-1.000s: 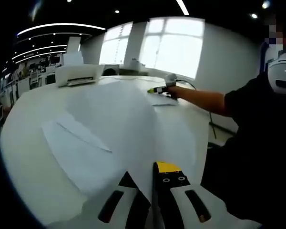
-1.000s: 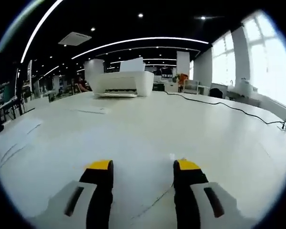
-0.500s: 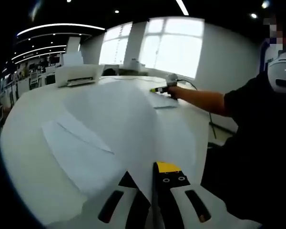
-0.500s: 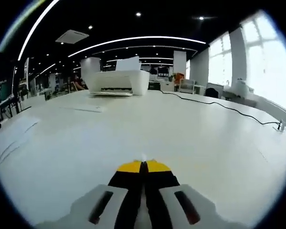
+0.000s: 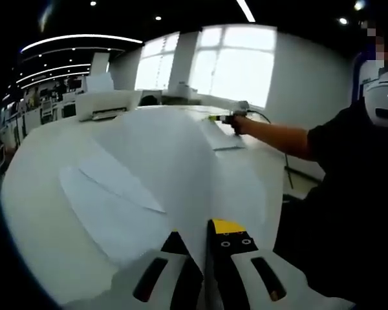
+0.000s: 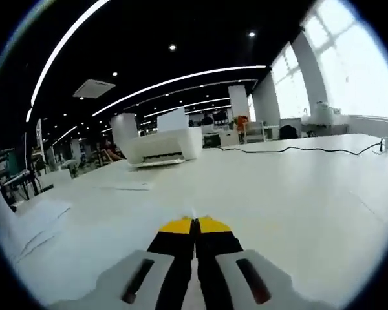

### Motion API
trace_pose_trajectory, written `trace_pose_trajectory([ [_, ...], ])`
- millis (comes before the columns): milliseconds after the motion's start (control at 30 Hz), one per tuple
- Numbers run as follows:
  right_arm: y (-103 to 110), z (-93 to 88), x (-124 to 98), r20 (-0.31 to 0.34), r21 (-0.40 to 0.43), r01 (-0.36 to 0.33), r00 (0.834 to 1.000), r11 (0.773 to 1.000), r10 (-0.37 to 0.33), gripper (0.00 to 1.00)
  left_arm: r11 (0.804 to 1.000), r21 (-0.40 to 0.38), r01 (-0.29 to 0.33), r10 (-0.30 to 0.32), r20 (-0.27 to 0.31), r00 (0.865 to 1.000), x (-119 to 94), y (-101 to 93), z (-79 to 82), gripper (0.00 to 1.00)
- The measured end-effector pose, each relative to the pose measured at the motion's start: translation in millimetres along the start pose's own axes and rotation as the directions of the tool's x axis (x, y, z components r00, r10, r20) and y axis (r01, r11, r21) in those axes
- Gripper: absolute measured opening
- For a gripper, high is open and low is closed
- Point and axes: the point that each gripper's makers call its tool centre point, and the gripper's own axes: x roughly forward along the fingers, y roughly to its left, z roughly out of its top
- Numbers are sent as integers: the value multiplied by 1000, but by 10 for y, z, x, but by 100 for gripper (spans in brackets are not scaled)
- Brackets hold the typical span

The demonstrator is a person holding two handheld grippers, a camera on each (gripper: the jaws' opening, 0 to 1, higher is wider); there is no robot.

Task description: Organize the stack of printing papers by aligning and flattening the scattered papers on the table

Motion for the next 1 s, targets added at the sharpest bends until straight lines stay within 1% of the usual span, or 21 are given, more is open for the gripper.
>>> trace_pose_trajectory([
  [200,212,236,-149,54,-9,-40,998,999,40,0,1000,9,-8,8,5,1000,-6,8,12,6],
  [333,408,394,-249,83,-17,-69,994,997,70,0,1000,15,-8,8,6,1000,1,-4,16,6],
  [367,385,438,-242,88,-19,-76,993,997,78,0,1000,16,-8,8,6,1000,1,-6,16,6],
  [467,525,557,-316,107,-32,-96,989,995,99,0,1000,20,-9,9,9,1000,20,-52,24,6],
  [533,638,677,-382,131,-35,-113,984,993,117,0,1000,23,-12,11,12,1000,15,-59,27,6],
  [600,724,739,-422,140,-44,-123,982,991,128,0,1000,24,-13,13,14,1000,10,-65,28,6],
  [700,737,912,-428,154,-68,-152,975,986,161,0,999,31,-18,17,18,1000,-1,-77,31,6],
  [800,813,1054,-462,169,-91,-179,967,980,193,0,999,33,-22,21,25,999,-3,-88,42,6],
  [833,800,1111,-459,176,-98,-192,962,976,207,0,999,34,-22,21,27,999,-2,-94,44,6],
  [900,863,1205,-487,184,-117,-213,955,970,232,0,999,35,-24,23,30,999,9,-115,48,6],
  [1000,979,1300,-532,189,-147,-239,946,960,265,0,999,39,-25,24,35,999,23,-140,58,6],
])
